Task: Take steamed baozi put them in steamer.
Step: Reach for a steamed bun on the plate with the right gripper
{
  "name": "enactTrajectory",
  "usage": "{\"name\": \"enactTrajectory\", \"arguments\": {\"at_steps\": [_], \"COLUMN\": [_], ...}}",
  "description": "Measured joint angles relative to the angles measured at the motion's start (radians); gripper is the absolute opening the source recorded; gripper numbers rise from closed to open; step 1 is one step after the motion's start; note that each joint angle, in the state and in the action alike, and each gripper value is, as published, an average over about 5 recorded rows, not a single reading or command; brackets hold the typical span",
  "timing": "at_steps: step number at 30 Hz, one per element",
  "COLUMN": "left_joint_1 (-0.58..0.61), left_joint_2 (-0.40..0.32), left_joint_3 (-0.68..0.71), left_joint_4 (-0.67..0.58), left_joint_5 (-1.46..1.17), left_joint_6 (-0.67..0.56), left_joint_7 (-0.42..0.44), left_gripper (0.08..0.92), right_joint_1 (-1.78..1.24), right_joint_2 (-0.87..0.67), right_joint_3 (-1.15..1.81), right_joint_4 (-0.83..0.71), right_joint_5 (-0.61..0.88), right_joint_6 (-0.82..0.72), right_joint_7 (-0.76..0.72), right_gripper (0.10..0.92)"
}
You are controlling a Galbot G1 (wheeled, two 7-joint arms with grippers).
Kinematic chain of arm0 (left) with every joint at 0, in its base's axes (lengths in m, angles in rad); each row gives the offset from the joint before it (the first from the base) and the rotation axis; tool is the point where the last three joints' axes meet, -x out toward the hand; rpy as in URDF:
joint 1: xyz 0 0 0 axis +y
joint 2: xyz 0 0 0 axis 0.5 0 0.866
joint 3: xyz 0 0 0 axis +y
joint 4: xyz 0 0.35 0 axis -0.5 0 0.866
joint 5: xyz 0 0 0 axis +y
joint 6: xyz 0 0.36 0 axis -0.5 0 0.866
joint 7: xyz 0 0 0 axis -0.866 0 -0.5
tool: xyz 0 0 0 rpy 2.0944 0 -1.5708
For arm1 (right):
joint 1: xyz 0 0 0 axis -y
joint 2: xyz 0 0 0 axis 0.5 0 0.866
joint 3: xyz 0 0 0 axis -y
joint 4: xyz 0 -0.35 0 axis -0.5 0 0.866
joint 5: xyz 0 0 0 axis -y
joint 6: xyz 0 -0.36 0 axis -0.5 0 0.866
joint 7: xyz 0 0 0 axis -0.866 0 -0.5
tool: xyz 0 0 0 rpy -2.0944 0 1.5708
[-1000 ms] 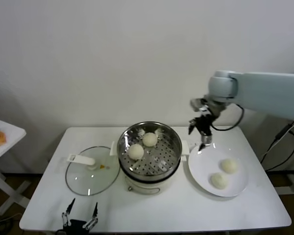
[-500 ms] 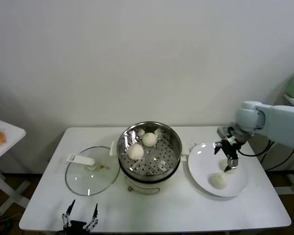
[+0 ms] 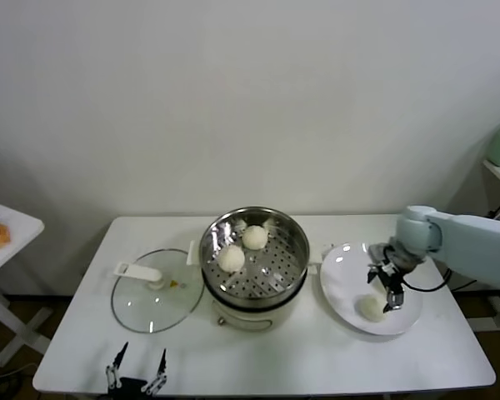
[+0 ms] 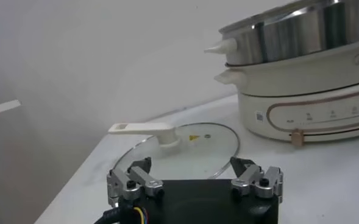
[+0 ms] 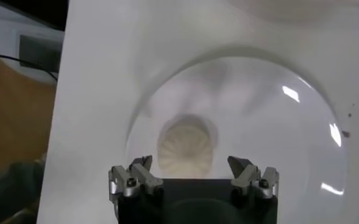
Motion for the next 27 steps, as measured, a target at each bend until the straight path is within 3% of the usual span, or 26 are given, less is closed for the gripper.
{"name": "enactTrajectory", "arguments": {"at_steps": [14,22,27], "left_joint_1": [0.001,0.001,0.002], "left_joint_2": [0.003,0.003,0.003], "left_joint_3": [-0.003,-0.003,-0.008], "left_joint_4": [0.001,0.001,0.0], "left_joint_5": [0.006,0.008,0.008], "left_joint_6": [0.0,0.0,0.0], "left_joint_7": [-0.001,-0.002,-0.002], "left_gripper": [0.823,0.823,0.823], "right_joint_1": [-0.113,-0.148,-0.145], "right_joint_2": [0.017,0.021,0.017], "right_joint_3": [0.083,0.111,0.113], "right_joint_4": [-0.047,-0.061,-0.056], "right_joint_5": [-0.042,-0.053,-0.053], "right_joint_6": [-0.019,-0.023,-0.017], "right_joint_7": [0.018,0.022,0.017], "right_gripper": [0.822,0.685,0.671]}}
